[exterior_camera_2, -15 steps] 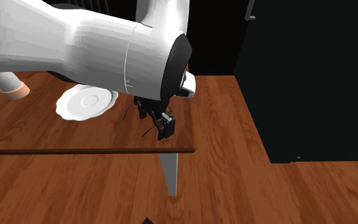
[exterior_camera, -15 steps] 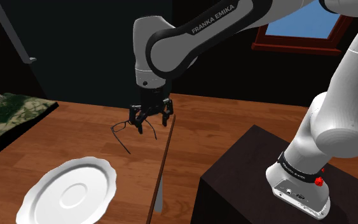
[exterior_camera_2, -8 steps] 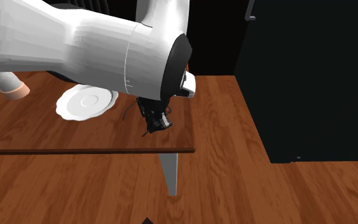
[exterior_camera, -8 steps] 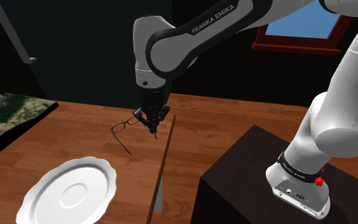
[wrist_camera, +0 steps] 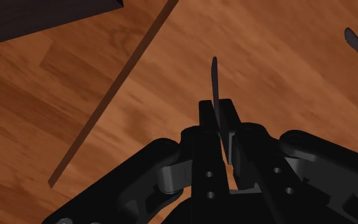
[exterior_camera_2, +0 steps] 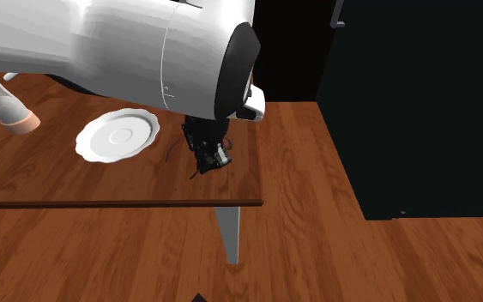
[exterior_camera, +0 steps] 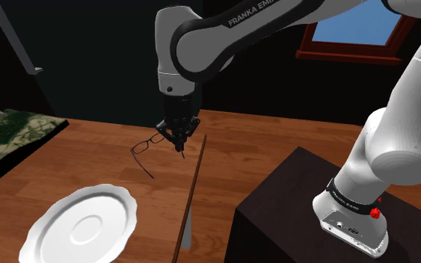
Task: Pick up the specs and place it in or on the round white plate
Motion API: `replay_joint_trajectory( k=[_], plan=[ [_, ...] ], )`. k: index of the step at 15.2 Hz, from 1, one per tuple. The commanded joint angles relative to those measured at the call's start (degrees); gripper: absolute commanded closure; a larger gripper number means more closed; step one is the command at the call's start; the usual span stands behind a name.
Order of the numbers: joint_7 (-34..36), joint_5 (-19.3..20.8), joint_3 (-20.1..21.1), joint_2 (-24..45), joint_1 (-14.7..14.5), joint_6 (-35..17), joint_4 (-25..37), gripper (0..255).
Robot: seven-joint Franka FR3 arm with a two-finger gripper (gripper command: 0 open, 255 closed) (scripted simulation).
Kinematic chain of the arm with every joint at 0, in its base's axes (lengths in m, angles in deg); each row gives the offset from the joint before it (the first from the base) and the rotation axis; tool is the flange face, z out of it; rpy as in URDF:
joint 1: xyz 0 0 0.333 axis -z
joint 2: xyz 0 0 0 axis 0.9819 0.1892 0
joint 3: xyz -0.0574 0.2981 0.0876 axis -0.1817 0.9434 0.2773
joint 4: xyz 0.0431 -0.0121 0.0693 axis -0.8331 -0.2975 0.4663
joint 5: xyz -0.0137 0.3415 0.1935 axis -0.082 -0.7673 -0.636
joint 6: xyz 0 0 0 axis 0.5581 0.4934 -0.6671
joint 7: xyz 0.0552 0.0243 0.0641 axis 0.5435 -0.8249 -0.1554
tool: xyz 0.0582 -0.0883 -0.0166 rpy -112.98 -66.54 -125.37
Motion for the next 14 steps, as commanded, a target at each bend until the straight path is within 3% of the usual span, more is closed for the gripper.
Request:
replay_joint_trajectory(
  k=[1,12,14],
  plan=[
    [0.07,-0.11,-0.04,-0.58,0.06,1.39,0.82,255],
    [0.72,-0.49,-0.29,-3.23,0.37,9.13,6.07,255],
    [3.72,0.01,1.12,-1.80,-1.03,8.81,7.62,255]
  ],
)
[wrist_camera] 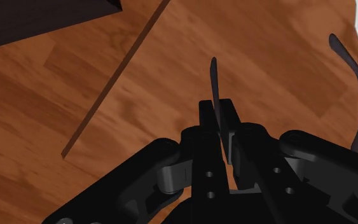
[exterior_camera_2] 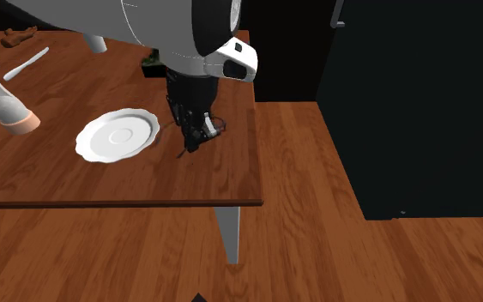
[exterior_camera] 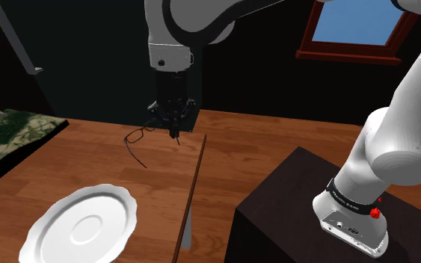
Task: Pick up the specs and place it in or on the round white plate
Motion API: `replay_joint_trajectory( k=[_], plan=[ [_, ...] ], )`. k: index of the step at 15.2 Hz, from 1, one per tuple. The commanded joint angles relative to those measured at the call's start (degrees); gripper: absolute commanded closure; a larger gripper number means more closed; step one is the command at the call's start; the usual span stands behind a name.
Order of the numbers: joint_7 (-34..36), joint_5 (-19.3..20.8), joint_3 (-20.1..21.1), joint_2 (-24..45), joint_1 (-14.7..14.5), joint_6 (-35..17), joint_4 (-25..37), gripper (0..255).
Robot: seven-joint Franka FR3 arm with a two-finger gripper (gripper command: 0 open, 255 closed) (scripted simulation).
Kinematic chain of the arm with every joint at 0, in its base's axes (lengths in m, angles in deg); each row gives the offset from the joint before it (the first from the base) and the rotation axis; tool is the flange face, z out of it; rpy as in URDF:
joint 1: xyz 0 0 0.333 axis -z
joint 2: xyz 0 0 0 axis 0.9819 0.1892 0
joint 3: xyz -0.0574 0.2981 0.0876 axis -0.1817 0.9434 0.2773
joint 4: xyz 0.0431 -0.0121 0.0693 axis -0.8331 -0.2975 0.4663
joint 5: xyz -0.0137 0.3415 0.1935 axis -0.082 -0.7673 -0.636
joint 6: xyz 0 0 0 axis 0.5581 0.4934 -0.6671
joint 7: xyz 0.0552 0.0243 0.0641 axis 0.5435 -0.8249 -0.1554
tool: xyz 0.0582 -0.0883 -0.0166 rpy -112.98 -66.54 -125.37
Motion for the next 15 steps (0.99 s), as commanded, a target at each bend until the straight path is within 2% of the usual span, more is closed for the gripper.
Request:
replay_joint_trajectory(
  k=[1,9,15],
  plan=[
    [2.71,0.46,1.21,1.19,-1.25,-0.10,1.46,255],
    [15.28,5.03,5.76,9.78,-7.91,-0.32,10.98,255],
    [24.53,10.26,7.45,18.59,-14.73,1.32,21.68,255]
  ],
)
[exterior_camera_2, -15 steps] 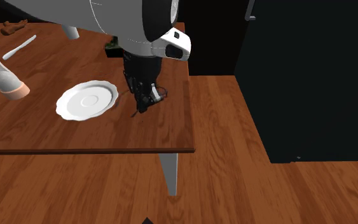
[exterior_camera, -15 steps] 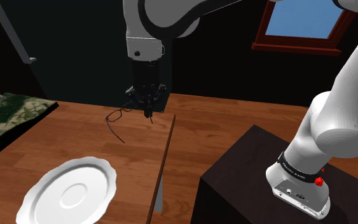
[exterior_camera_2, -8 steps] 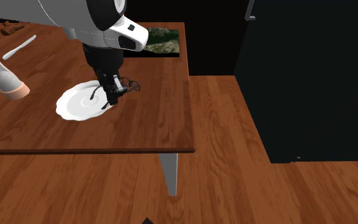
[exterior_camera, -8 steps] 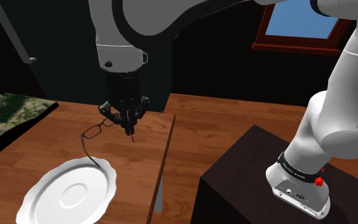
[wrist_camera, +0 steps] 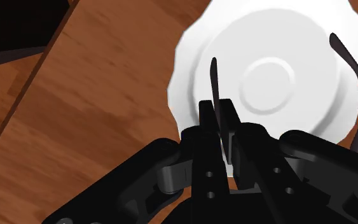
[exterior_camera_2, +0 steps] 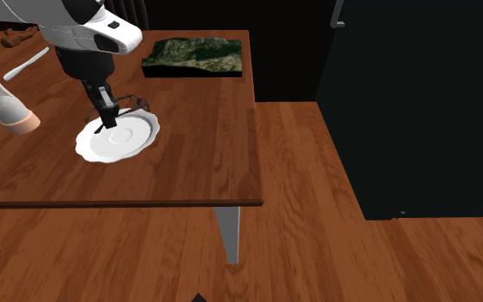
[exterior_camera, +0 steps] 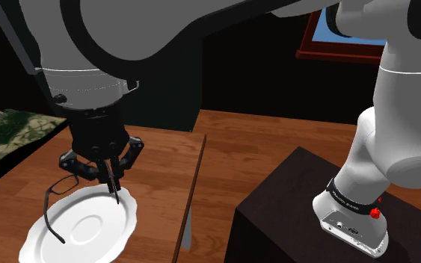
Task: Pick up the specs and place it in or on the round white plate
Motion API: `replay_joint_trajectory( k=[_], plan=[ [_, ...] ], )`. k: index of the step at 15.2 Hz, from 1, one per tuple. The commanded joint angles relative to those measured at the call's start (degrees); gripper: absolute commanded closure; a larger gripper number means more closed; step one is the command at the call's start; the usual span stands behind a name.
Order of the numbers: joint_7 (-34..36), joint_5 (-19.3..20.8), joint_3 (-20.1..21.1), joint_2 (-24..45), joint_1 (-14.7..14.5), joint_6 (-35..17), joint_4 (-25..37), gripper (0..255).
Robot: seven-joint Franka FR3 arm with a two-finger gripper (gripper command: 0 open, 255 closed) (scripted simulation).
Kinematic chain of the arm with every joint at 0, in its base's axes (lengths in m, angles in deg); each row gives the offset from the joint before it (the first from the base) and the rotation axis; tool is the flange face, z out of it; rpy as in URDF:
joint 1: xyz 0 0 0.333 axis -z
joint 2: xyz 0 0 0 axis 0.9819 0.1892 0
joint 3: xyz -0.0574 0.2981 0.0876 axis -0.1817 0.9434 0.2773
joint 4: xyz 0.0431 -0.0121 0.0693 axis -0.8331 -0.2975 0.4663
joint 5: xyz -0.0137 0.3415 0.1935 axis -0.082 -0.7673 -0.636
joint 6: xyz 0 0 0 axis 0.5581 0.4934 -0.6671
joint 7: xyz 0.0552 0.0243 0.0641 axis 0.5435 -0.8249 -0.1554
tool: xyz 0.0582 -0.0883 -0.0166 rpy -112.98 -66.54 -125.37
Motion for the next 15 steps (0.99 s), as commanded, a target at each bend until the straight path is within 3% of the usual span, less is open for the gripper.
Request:
replay_joint_trajectory(
  k=[1,15],
  plan=[
    [2.79,1.55,0.33,2.59,-2.30,0.39,3.02,255],
    [2.32,2.65,-0.43,5.24,-2.50,-9.31,-4.35,255]
  ],
)
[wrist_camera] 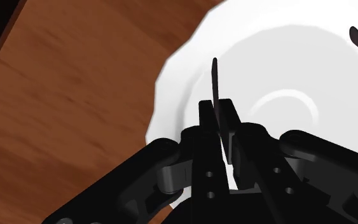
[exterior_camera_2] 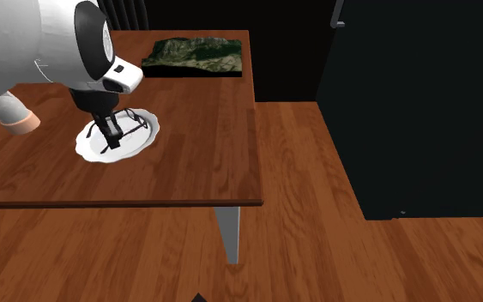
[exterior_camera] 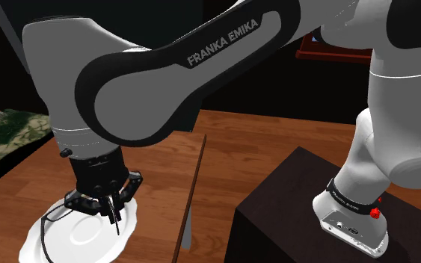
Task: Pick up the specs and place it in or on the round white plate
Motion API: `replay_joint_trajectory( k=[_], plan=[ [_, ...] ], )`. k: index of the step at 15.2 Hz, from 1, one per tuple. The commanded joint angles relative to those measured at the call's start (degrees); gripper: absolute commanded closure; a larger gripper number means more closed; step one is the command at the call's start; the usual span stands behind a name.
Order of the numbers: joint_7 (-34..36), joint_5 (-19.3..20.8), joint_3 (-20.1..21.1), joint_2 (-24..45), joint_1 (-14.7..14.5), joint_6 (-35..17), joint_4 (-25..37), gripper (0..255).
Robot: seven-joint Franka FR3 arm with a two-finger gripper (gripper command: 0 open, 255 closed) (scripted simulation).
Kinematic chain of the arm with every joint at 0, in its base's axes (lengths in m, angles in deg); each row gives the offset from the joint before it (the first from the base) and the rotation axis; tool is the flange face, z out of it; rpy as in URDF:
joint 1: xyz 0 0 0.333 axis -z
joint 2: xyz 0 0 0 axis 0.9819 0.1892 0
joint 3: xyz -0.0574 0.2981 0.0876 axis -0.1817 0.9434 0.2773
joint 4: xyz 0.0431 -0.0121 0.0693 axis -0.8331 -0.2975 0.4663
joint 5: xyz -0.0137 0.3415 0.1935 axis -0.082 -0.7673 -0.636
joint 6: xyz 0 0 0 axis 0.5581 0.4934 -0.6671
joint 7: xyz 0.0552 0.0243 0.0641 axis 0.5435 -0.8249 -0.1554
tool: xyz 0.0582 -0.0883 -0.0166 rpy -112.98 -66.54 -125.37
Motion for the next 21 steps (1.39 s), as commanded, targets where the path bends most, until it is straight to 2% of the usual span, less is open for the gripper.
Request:
replay_joint_trajectory(
  k=[1,7,8,13,17,21],
  plan=[
    [-0.10,0.09,-0.07,0.22,0.03,-0.61,-0.41,255],
    [-0.10,0.09,-0.07,0.23,0.02,-0.61,-0.41,255],
    [-0.10,0.09,-0.07,0.23,0.03,-0.61,-0.41,0],
    [-0.10,0.09,-0.07,0.22,0.03,-0.61,-0.41,0],
    [-0.81,-1.08,0.30,-2.19,1.00,5.74,3.68,0],
    [-0.81,-1.08,0.30,-2.19,0.99,5.74,3.68,0]
  ],
)
